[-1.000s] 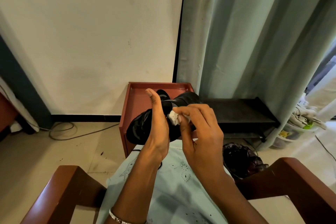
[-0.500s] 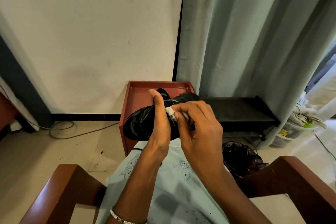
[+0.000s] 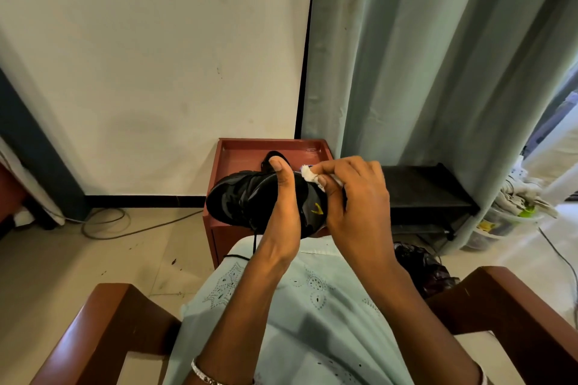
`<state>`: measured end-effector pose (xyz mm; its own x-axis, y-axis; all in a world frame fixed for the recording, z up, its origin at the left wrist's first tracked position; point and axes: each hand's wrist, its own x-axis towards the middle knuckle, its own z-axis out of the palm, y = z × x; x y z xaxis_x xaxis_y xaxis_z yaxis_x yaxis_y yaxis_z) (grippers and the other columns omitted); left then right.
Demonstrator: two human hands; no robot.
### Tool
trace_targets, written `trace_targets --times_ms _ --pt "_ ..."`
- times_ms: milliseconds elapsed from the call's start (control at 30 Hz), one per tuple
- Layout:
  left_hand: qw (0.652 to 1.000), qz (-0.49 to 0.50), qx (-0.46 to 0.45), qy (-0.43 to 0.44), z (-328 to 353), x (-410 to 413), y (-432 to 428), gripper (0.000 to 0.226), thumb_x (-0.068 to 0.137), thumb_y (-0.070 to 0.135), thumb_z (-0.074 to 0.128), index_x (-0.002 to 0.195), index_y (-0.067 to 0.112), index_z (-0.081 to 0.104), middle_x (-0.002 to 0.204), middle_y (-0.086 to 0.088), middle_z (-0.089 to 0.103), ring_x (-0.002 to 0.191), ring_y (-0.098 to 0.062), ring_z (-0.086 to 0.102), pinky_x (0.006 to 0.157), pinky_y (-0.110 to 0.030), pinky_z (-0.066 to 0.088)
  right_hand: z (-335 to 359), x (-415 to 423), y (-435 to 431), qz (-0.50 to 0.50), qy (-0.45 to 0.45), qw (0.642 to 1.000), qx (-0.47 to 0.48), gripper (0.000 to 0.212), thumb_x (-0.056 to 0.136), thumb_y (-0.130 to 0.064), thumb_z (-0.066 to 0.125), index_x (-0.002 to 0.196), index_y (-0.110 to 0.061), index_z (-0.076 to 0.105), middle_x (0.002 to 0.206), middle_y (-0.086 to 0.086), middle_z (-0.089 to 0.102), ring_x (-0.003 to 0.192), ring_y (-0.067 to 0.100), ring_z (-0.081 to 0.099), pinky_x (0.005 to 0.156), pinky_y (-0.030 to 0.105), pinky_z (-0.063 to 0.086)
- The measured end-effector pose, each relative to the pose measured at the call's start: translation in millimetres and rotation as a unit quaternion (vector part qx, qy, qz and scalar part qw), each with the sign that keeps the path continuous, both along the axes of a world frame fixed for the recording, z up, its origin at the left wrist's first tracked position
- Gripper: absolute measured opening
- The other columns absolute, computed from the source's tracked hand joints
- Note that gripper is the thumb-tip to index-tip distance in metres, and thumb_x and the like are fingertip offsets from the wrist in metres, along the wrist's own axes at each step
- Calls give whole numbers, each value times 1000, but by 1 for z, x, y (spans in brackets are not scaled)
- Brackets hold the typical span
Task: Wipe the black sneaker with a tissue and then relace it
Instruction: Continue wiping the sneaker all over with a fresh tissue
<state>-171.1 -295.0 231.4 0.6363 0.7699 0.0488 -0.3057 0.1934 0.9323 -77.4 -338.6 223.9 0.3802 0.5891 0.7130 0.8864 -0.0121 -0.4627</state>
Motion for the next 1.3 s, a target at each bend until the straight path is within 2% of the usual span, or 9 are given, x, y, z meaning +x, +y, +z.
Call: trace_targets --times_ms 100,300,433,500,733,900,1067,1200,1300 --pt "1000 5 12 13 -2 -3 4 90 86 70 4 96 11 72 93 -6 77 97 -16 72 92 -33 56 -5 -5 -11 28 0 1000 0 15 96 -13 57 103 -17 70 101 -6 65 93 15 53 78 27 45" --pt "995 64 19 78 -12 -6 16 135 44 107 21 149 23 41 147 -5 50 136 -16 46 117 -47 31 -24 -20 -24 59 5 998 20 17 94 -5 54 100 -9 70 98 0 65 92 16 57 80 20 46" --pt "998 37 16 53 -5 -3 8 90 88 73 4 97 19 76 98 -2 77 99 -11 71 91 -30 55 -9 -5 -10 16 -45 998 30 26 94 -13 44 95 -11 70 93 -1 64 87 18 53 75 25 43" --pt "999 24 5 38 -7 -2 7 90 93 64 0 102 12 73 96 -6 77 97 -15 73 79 -24 58 -4 2 -4 5 -59 998 5 27 95 -17 41 97 -14 69 95 -3 64 89 20 53 73 36 46" --pt "995 82 -20 60 -6 -6 10 116 63 95 18 149 20 41 147 -5 51 136 -17 47 116 -43 34 -32 -7 -17 21 -36 999 19 23 94 -8 48 99 -13 70 100 -2 65 93 21 53 74 41 48" --pt "992 98 -5 77 5 -7 7 93 75 77 10 155 30 17 161 3 23 147 -15 24 122 -40 17 -44 -13 -21 0 -65 997 46 29 97 -13 42 94 -8 70 96 4 66 93 22 55 75 41 52" --pt "995 57 13 80 0 -4 3 82 71 85 19 107 37 74 110 6 74 110 -7 66 105 -39 47 -11 6 -4 -31 -68 997 7 20 88 0 55 94 -13 69 95 -1 63 91 18 48 74 29 43" --pt "994 75 37 77 5 -4 -5 52 72 73 17 73 64 68 83 34 70 88 15 65 90 -25 47 4 20 6 -19 -71 995 -65 29 85 7 64 96 -18 69 98 -3 62 91 15 44 75 22 34" --pt "992 90 31 87 11 -9 -4 58 67 82 17 86 62 69 98 33 69 100 16 59 107 -33 42 -3 14 -2 0 -77 996 -47 32 83 12 61 97 -16 69 98 -2 61 90 16 47 75 22 38"
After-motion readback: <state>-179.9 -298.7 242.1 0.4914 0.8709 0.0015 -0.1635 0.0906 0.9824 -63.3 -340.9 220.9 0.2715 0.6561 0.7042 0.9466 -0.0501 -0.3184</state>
